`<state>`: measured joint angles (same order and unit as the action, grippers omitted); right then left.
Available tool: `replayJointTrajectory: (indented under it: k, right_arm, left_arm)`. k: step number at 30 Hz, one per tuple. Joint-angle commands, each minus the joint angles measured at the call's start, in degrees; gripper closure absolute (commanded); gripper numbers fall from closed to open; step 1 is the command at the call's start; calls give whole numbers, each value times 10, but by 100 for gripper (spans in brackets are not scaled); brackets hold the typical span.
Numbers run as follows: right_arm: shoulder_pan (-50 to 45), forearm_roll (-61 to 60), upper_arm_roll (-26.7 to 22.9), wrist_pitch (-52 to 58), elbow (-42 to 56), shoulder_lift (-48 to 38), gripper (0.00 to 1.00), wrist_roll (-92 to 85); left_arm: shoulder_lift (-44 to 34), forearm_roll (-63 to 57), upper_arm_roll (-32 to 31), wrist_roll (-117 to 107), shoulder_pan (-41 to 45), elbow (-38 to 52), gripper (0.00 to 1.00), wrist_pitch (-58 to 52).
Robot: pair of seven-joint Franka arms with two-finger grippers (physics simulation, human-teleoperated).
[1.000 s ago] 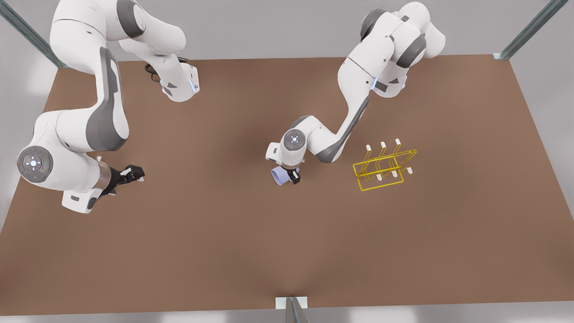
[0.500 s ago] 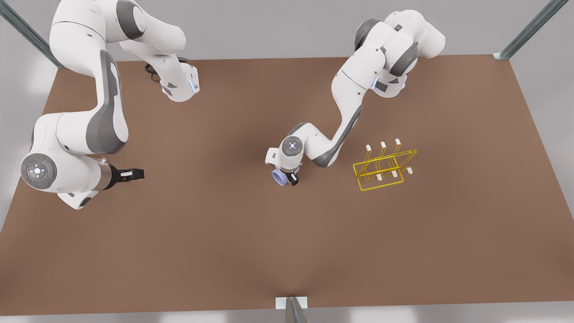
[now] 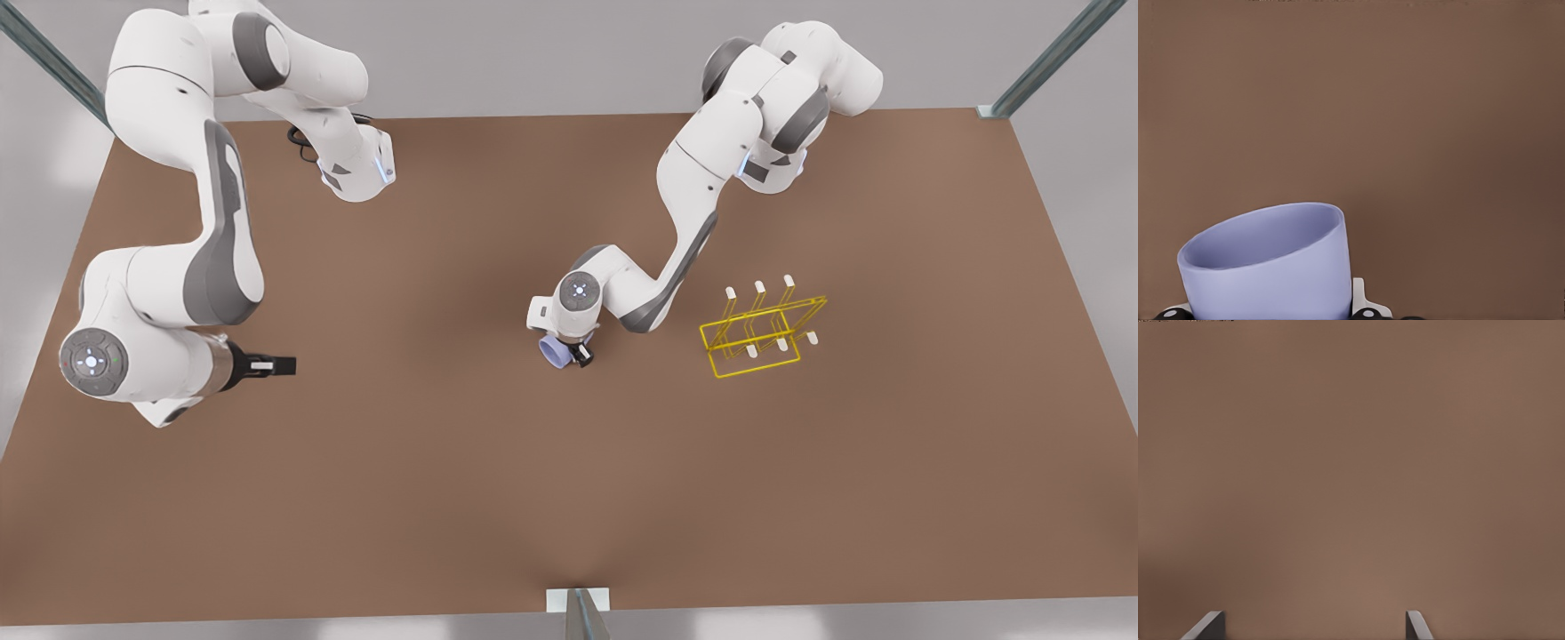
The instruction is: Place the cup on the cup holder
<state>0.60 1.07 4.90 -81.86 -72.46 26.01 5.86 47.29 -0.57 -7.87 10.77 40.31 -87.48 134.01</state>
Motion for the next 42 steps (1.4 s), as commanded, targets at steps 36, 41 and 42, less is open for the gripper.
replayJointTrajectory:
  k: [36, 41, 42]
  right_arm:
    - [17, -24, 0, -19, 4, 9, 0, 55]
    - [25, -58, 1, -37, 3, 12, 0, 53]
    - [23, -69, 0, -37, 3, 13, 0, 54]
  left_arm:
    - [-113, -564, -1, 107, 80, -257, 22, -747]
    - [-96, -565, -1, 108, 79, -235, 22, -748]
    - [-96, -566, -1, 109, 79, -235, 22, -749]
